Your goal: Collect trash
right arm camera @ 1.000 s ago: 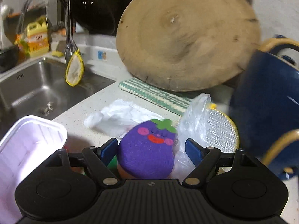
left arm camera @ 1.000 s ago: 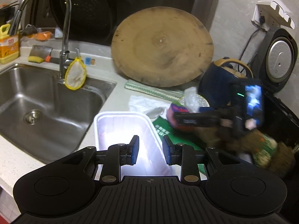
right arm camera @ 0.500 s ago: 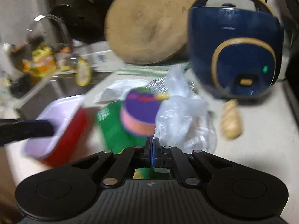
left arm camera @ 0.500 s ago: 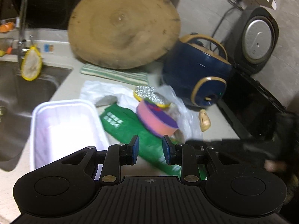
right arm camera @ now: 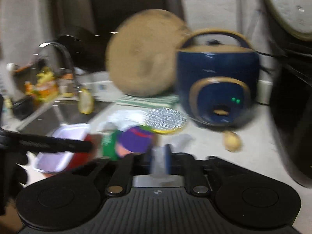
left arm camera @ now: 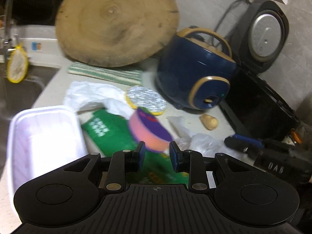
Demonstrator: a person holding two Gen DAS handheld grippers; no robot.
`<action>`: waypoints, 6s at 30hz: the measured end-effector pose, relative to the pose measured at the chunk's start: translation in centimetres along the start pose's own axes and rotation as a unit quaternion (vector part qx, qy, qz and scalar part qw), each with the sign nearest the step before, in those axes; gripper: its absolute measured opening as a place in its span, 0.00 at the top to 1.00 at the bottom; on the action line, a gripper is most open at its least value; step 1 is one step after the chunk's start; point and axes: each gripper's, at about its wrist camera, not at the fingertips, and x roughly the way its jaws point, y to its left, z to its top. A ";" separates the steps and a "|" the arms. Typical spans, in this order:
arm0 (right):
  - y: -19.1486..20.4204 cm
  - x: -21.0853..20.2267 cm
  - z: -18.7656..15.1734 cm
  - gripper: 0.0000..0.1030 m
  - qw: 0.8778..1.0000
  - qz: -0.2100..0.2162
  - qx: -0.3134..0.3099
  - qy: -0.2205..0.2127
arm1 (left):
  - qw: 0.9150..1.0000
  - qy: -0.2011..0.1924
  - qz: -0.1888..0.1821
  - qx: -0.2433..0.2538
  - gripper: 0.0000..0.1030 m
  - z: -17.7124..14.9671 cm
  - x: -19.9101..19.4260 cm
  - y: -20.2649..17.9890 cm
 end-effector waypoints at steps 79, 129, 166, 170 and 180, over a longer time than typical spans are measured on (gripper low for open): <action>-4.1 -2.1 -5.0 0.38 0.992 -0.118 0.034 0.040 | 0.983 0.086 -0.128 0.100 0.70 0.1 8.2 -13.0; -5.2 -0.7 -2.1 0.36 0.991 -0.120 0.063 0.011 | 0.994 -0.022 -0.101 0.020 0.56 3.0 0.5 -5.2; -4.3 -0.9 -6.7 0.36 0.980 -0.187 0.044 0.058 | 0.991 0.116 -0.020 0.060 0.56 -3.7 7.4 -4.3; -3.2 -0.1 -6.8 0.29 0.984 -0.169 0.031 0.053 | 0.990 0.118 -0.016 0.077 0.55 -4.0 7.6 -4.8; -3.4 0.4 -6.9 0.25 0.984 -0.169 0.039 0.050 | 0.988 0.122 -0.007 0.090 0.57 -4.2 7.4 -5.2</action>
